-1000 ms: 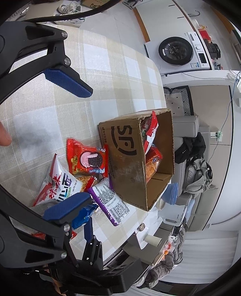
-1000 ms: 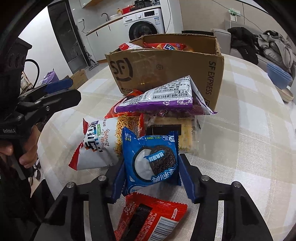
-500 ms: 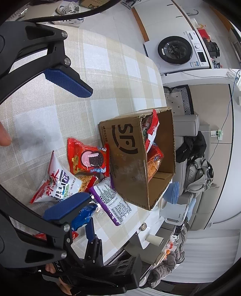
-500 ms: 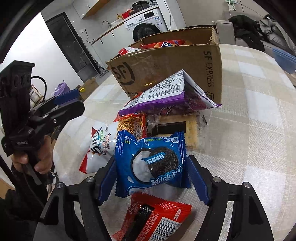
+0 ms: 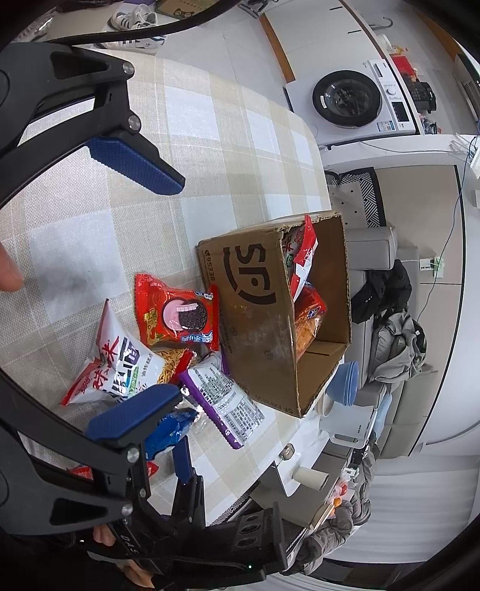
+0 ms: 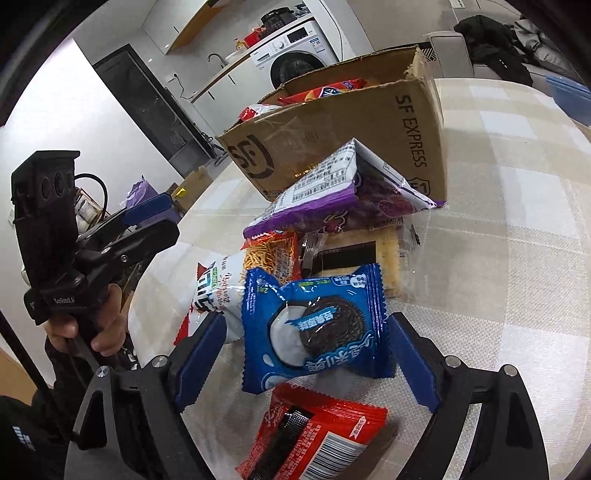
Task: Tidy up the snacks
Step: 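Grasp the blue Oreo pack with the right tool, then grasp the white noodle-snack bag with the left tool while the right tool holds the Oreo pack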
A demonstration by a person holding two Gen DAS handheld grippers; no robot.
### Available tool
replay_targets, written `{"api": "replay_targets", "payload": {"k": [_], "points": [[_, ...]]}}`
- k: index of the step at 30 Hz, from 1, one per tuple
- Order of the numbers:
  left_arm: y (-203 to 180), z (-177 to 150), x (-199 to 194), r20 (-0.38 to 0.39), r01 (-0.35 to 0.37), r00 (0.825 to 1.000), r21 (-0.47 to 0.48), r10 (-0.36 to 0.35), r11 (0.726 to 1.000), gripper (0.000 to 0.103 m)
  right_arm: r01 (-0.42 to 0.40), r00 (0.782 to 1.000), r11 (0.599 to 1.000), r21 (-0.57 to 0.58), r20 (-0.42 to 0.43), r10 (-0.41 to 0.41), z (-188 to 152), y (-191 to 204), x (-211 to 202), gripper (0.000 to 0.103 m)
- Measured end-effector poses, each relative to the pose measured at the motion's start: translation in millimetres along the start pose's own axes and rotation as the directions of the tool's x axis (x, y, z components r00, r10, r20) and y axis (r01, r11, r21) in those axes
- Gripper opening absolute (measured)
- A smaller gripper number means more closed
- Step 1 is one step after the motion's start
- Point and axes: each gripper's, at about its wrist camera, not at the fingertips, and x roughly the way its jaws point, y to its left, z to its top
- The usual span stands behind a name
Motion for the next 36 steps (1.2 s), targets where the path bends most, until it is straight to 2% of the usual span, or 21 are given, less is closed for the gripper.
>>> {"api": "replay_targets", "payload": {"k": [4,6,11,20,26,30,36], "points": [[0,0,0,-0.002,0.002,1.000,0.002,-0.002,1.000,0.102,0.011,1.000,1.000,-0.006,0.005,-0.011,-2,-1,0,0.075],[-1,-1,0,-0.004,0.008,1.000,0.003,-0.008,1.000,0.102,0.020,1.000,1.000,-0.005,0.004,-0.020,-2,-3,0,0.062],[-1,-1,0,-0.008,0.009,1.000,0.012,-0.009,1.000,0.102,0.024,0.999,1.000,-0.015,0.025,-0.023,0,-1,-8,0.052],[-2,-2,2,-0.018,0.018,1.000,0.017,-0.018,1.000,0.102,0.011,0.998,1.000,-0.020,0.061,-0.010,3,5,-21,0.051],[-8,-4,4,-0.037,0.036,0.999,0.053,-0.034,0.998,0.102,-0.007,0.991,0.999,-0.039,0.130,0.012,8,11,-42,0.051],[-18,-8,8,-0.064,0.055,0.997,0.098,-0.049,0.994,0.102,-0.029,0.980,0.998,-0.054,0.193,0.039,9,16,-56,0.051],[-36,-19,15,-0.131,0.119,0.987,0.182,-0.096,0.976,0.099,-0.058,0.958,0.996,-0.070,0.275,0.075,9,22,-76,0.051]]}}
